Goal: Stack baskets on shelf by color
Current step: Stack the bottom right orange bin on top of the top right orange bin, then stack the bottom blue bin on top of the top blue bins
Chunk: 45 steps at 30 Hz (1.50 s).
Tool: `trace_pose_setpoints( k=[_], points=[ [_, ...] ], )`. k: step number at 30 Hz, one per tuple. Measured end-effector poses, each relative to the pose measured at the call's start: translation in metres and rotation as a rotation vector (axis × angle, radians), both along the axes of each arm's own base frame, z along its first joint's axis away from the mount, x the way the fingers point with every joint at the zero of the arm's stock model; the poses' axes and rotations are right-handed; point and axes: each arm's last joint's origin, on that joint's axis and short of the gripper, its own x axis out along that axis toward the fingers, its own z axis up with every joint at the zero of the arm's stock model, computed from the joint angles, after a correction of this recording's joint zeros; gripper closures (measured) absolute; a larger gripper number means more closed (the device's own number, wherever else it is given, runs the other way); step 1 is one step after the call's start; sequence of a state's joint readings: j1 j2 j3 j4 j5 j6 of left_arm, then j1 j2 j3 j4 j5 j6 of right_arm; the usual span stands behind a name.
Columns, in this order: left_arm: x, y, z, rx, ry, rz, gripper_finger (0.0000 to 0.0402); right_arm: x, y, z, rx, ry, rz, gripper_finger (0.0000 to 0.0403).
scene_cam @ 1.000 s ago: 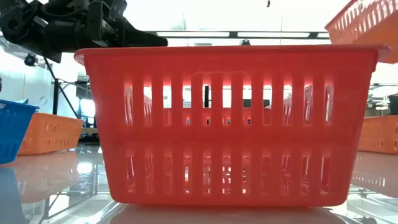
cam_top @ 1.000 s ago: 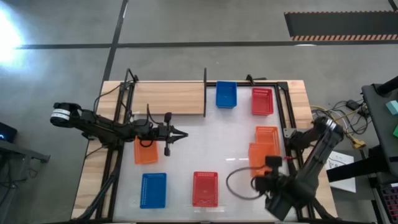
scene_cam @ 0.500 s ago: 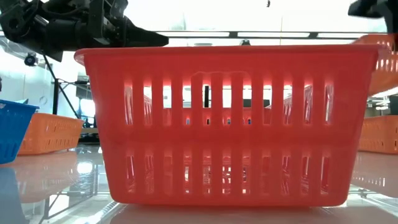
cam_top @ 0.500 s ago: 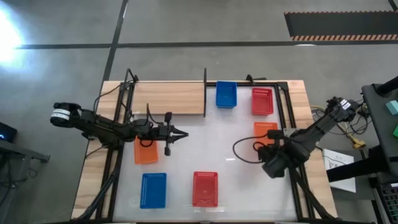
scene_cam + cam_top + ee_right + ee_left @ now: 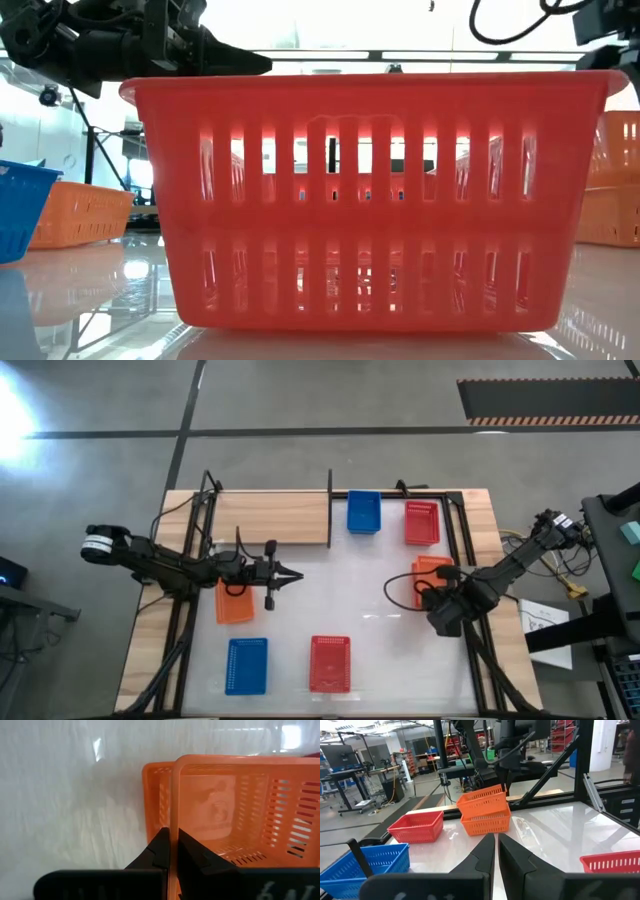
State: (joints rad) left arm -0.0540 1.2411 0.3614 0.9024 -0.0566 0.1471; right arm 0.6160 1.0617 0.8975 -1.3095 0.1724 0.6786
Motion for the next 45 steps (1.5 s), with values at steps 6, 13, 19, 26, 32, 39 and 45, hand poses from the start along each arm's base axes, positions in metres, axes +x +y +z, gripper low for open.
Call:
trace_pose_setpoints(
  k=[6, 13, 19, 26, 32, 39, 45],
  points=[
    [0.0, 0.0, 0.0, 0.0, -0.002, 0.0, 0.0395, 0.001, -0.002, -0.009, 0.02, -0.005, 0.025, 0.0394],
    [0.0, 0.0, 0.0, 0.0, -0.002, 0.0, 0.0395, 0.001, -0.001, -0.013, 0.027, 0.001, 0.027, 0.0394],
    [0.0, 0.0, 0.0, 0.0, -0.002, 0.0, 0.0395, 0.004, 0.0, -0.016, 0.017, 0.016, 0.024, 0.038],
    [0.0, 0.0, 0.0, -0.003, -0.003, 0.0, 0.0395, 0.008, 0.003, -0.022, 0.003, 0.037, -0.014, 0.0334],
    [0.0, 0.0, 0.0, -0.01, -0.002, 0.0, 0.0395, 0.009, 0.004, -0.019, 0.019, 0.012, -0.045, 0.03],
    [0.0, -0.001, -0.001, -0.027, 0.004, -0.006, 0.0395, 0.021, 0.01, -0.001, 0.038, -0.138, -0.097, 0.0318],
    [0.0, -0.013, -0.006, -0.027, 0.122, -0.062, 0.0395, 0.041, 0.02, -0.01, 0.054, -0.418, 0.001, 0.0386]
  ],
)
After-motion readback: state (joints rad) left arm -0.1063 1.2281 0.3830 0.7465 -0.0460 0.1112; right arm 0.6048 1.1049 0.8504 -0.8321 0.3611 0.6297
